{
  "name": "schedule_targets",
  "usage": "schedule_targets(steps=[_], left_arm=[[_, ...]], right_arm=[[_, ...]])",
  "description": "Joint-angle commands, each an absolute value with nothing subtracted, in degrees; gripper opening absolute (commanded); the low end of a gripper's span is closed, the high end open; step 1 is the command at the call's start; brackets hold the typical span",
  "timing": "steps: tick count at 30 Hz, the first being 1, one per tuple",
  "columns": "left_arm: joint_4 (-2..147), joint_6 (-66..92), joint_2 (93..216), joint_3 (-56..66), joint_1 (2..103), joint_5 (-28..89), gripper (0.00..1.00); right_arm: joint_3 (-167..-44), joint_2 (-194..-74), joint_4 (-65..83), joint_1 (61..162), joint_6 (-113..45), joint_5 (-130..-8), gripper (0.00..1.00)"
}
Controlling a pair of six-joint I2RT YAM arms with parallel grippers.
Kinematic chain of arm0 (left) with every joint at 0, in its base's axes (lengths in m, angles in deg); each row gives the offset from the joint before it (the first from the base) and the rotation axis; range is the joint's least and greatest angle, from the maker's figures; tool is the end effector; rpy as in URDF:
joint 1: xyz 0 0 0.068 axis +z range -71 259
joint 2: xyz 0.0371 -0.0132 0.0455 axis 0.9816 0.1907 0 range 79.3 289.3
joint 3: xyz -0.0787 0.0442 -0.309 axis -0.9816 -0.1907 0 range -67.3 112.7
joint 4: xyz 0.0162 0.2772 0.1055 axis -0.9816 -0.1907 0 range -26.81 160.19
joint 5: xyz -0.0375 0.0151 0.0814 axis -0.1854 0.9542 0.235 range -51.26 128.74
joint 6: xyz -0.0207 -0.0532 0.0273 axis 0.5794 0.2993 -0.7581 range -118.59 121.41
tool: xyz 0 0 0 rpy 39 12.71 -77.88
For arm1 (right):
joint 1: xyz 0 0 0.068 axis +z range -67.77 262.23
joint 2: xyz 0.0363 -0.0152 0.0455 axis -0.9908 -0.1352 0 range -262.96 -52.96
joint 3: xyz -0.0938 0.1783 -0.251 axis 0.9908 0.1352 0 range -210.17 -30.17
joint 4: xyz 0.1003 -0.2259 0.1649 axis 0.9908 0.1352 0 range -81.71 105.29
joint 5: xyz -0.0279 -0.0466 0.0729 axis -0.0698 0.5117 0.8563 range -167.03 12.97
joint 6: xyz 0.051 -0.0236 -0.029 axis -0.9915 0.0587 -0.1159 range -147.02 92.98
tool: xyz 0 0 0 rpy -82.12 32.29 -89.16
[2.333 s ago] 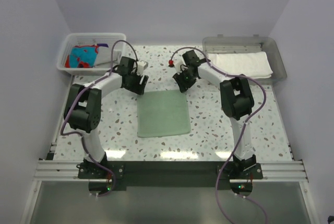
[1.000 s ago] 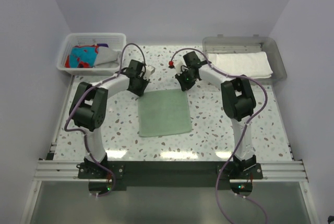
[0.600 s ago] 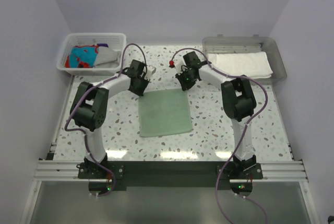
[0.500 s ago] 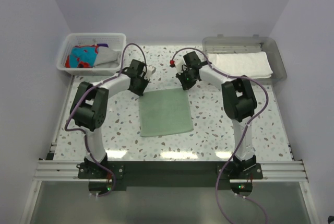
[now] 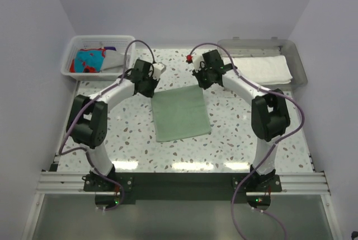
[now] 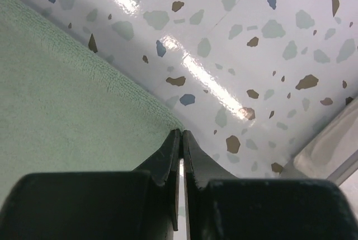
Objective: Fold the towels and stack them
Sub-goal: Fold the towel
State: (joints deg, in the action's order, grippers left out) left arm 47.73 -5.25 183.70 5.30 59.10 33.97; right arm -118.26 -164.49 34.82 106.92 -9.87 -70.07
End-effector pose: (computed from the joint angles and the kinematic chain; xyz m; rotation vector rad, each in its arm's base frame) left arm 0.4138 -0.1543 0.2208 0.6129 2.4490 -0.1984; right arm 0.4494 0.2130 0.2551 -0.9234 2.2638 0.2068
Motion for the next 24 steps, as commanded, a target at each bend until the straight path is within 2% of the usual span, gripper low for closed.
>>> schedule_targets(steps=[1,6,11,24], left_arm=[[50.3,-5.4,177.0,2.8,59.8,32.9,0.00],[50.9,-1.2,171.1,-3.3,59.1,29.6,0.00],[50.4,3.1,165.9,-9.4,57.0,31.1,0.00],[46.6,13.6,158.9,-17.0,52.5,33.1,0.00]], right_arm=[[-116.0,-159.2,33.3,106.7,-10.9,-70.6,0.00],[-112.5,-155.9,35.0,106.8,-13.0,-71.0,0.00],[-108.5,-151.2,36.9,106.8,-15.4,-68.9,0.00],[-99.6,-145.3,40.3,106.8,-25.3,-63.6,0.00]])
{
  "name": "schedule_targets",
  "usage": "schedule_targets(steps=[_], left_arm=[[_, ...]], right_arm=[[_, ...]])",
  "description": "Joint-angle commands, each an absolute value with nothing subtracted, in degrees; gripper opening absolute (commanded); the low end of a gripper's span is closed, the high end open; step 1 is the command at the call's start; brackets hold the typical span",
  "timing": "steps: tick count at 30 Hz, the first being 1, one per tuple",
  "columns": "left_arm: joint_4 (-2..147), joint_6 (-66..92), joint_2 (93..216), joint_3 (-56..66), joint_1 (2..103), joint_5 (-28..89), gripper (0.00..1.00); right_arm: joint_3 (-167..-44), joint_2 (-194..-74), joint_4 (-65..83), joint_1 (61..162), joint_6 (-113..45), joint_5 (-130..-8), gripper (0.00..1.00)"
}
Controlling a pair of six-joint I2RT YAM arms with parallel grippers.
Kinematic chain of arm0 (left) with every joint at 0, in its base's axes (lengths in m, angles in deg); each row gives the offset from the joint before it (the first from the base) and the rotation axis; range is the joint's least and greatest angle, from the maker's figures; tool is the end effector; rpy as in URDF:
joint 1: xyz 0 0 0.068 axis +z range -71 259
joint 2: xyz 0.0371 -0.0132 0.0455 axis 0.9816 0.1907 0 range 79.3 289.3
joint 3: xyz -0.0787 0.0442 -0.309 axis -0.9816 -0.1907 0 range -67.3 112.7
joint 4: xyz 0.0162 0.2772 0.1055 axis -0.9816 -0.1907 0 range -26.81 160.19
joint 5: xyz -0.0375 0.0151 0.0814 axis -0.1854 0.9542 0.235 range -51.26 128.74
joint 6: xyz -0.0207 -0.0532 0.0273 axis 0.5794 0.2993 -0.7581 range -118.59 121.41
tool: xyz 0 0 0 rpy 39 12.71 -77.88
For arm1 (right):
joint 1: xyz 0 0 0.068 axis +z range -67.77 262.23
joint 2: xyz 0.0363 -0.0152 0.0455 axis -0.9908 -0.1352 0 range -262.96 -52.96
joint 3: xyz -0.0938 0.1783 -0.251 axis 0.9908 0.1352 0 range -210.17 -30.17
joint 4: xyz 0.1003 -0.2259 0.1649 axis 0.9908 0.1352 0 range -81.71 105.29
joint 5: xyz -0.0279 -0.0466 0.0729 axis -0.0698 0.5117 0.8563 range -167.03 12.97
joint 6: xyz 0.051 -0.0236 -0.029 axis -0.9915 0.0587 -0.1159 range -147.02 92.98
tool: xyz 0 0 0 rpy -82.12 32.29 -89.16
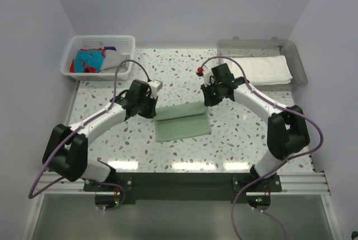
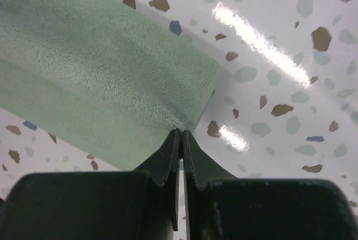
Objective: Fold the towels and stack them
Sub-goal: Fold the towel
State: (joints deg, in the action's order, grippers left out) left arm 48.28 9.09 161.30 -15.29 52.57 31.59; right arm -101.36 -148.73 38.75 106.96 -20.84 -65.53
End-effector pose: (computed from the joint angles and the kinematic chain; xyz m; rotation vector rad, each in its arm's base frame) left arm 0.2896 -0.1509 0.2394 0.4627 2.4692 -0.4045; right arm 0.3623 0.1775 0.2638 -0.7560 2.4314 0.3821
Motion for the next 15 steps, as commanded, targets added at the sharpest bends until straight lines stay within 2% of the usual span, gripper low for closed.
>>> schedule_targets(steps=[1,8,15], left_arm=[[46.6,14.1,157.9,-17.9,52.5,33.3,0.00],[48.7,20.0,153.8,-22.6,51.7,30.7,0.00],[50.6,24.9,152.6,-26.9,50.5,28.5,0.00]], right_arm=[[-98.1,-144.6,40.2,106.8,-25.7,-62.6,0.00],[-91.8,-142.0,38.5,106.9,-29.7,-61.2,0.00],[-90.6,-141.1,38.5,106.9,-30.4,-63.3,0.00]])
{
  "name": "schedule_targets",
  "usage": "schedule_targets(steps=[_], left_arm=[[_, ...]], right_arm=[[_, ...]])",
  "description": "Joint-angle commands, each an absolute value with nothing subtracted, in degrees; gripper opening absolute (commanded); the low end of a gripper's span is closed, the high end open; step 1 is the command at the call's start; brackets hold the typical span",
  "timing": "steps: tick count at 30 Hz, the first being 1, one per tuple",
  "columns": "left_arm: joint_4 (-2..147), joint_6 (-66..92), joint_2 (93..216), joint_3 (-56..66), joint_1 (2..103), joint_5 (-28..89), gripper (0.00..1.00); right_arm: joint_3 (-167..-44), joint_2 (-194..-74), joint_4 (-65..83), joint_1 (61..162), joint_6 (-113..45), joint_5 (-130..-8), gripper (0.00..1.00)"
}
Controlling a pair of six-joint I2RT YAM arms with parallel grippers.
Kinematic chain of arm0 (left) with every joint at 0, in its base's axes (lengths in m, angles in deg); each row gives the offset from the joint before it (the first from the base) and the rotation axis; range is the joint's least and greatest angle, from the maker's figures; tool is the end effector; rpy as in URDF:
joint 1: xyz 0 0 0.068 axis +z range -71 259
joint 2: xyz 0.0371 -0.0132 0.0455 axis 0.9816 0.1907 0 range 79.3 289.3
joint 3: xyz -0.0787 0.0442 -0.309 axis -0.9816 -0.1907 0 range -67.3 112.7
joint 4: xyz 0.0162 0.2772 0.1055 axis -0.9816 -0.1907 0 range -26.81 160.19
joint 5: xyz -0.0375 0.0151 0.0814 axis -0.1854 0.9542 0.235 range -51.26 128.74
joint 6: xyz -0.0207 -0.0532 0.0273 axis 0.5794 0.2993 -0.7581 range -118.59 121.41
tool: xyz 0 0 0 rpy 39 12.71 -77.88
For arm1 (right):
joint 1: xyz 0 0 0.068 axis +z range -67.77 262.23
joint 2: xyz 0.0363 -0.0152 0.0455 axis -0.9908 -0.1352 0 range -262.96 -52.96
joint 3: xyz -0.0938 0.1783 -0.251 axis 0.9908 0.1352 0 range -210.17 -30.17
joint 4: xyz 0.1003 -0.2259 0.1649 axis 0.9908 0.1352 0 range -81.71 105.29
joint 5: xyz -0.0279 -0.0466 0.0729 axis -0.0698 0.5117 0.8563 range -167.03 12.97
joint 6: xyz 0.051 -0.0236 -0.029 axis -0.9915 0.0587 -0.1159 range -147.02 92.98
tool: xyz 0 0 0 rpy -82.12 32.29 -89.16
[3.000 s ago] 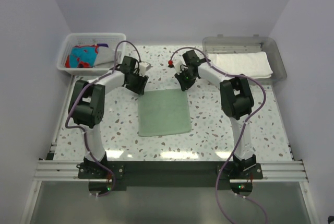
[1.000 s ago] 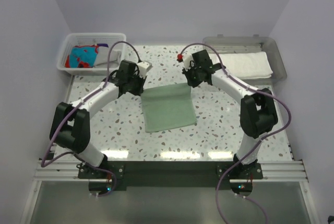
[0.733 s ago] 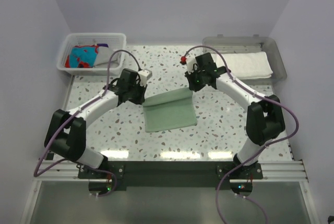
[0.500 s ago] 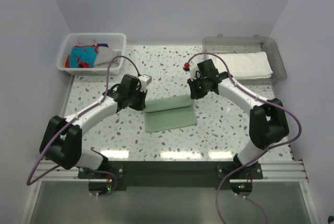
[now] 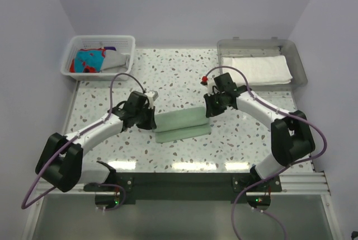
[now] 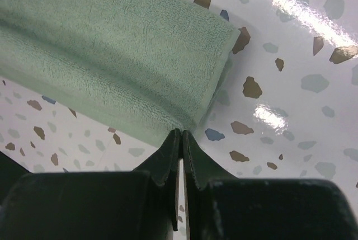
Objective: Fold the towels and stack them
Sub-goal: Fold the towel
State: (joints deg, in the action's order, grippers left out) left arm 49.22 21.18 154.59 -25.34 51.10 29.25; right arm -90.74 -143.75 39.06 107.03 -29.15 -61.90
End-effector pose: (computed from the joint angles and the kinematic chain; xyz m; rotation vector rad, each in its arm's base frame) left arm 0.2440 -0.1385 0.2135 0.2524 2.5746 -0.5330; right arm 0.3192 0.1614 0.2318 -0.6138 2.5956 0.5049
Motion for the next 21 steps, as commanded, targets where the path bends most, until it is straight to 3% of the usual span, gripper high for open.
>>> schedule_targets(steps=[1,21], left_arm=[[50.9,25.2,151.7,-27.3,50.4,28.5,0.00],[50.2,28.2,148.6,-30.6,48.2,29.1,0.00]], right_arm=[[-90.9,-141.0,38.4,106.9,-30.5,-63.3,0.00],[-88.2,-138.0,38.6,106.9,-32.1,-63.8,0.00]])
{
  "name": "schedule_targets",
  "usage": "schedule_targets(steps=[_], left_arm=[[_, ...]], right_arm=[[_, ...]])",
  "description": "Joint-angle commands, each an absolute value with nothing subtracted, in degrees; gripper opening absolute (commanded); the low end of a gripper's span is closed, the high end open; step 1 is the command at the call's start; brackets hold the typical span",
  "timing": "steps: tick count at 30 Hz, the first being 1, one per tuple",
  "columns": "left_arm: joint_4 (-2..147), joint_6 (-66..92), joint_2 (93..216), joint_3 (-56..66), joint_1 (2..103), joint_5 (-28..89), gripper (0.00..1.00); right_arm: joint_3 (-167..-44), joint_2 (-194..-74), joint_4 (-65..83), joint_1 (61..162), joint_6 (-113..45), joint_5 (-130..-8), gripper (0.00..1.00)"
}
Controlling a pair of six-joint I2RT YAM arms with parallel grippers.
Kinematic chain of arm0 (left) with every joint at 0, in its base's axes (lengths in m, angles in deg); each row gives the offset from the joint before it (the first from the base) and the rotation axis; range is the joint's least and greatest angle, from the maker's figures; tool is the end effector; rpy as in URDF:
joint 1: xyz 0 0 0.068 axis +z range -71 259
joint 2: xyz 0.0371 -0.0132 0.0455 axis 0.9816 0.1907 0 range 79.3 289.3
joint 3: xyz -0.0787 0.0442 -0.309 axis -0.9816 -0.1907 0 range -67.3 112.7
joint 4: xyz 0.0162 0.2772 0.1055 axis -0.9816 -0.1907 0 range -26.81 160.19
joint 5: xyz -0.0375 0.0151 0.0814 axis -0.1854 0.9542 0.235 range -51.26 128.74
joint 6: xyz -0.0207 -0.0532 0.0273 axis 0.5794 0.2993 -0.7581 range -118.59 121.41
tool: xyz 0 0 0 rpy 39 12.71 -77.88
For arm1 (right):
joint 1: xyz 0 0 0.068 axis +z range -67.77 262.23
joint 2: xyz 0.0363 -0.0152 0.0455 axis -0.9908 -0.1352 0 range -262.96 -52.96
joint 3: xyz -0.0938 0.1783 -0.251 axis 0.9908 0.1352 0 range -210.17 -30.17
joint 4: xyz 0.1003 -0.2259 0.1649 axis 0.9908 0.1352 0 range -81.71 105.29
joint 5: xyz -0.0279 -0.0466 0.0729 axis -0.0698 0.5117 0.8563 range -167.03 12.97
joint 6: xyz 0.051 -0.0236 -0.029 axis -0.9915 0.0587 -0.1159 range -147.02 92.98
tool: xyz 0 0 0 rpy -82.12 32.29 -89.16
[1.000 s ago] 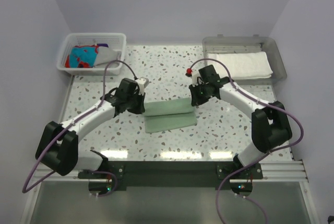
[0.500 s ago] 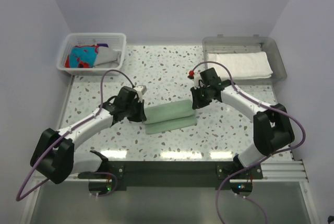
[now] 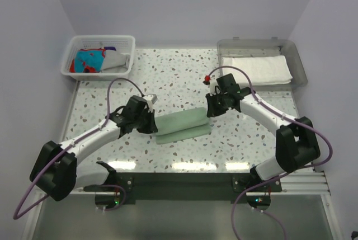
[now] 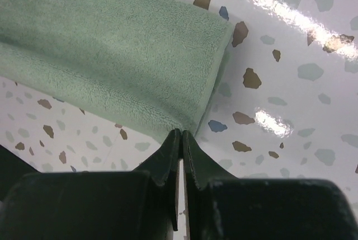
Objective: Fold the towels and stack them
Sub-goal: Fold the towel
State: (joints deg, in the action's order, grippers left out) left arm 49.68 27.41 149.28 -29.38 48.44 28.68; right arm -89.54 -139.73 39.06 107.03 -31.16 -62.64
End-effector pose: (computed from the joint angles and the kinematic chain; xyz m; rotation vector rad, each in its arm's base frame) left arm 0.2176 -0.1385 0.2130 0.1796 2.5743 -0.6140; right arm 0.3079 0.1555 0.2478 -0.5627 2.5607 0.5070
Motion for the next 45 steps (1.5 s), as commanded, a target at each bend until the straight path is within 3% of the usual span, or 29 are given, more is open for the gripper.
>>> schedule_targets(steps=[1,12,14,18,19,22,31,39,45], left_arm=[[50.4,28.3,149.1,-30.8,48.2,29.2,0.00],[55.7,29.4,154.6,-34.8,47.4,28.6,0.03],[55.2,29.5,154.3,-34.8,46.9,28.5,0.16],[53.1,30.4,149.0,-34.3,46.7,29.1,0.43],[52.4,30.8,147.7,-34.0,46.6,29.3,0.55],[48.8,32.1,142.5,-32.1,46.5,30.3,0.68],[50.2,35.2,141.5,-26.2,43.9,29.7,0.68],[56.6,35.9,155.0,-27.4,40.2,33.2,0.51],[56.5,37.7,156.7,-32.4,39.5,34.9,0.38]], right_arm=[[-87.9,-138.3,38.4,106.9,-32.3,-63.5,0.00],[-83.5,-143.4,33.6,107.3,-34.3,-62.4,0.00],[-83.4,-143.5,34.0,107.6,-34.4,-61.4,0.02],[-84.4,-141.0,36.9,108.6,-34.6,-60.5,0.33],[-84.7,-139.0,37.6,109.3,-34.6,-60.5,0.37],[-85.5,-134.7,39.4,110.2,-35.6,-60.6,0.41],[-82.7,-132.1,29.7,111.4,-43.9,-60.1,0.38],[-74.0,-136.0,16.8,111.8,-48.6,-63.7,0.35],[-68.3,-137.8,14.3,111.7,-50.0,-66.1,0.34]])
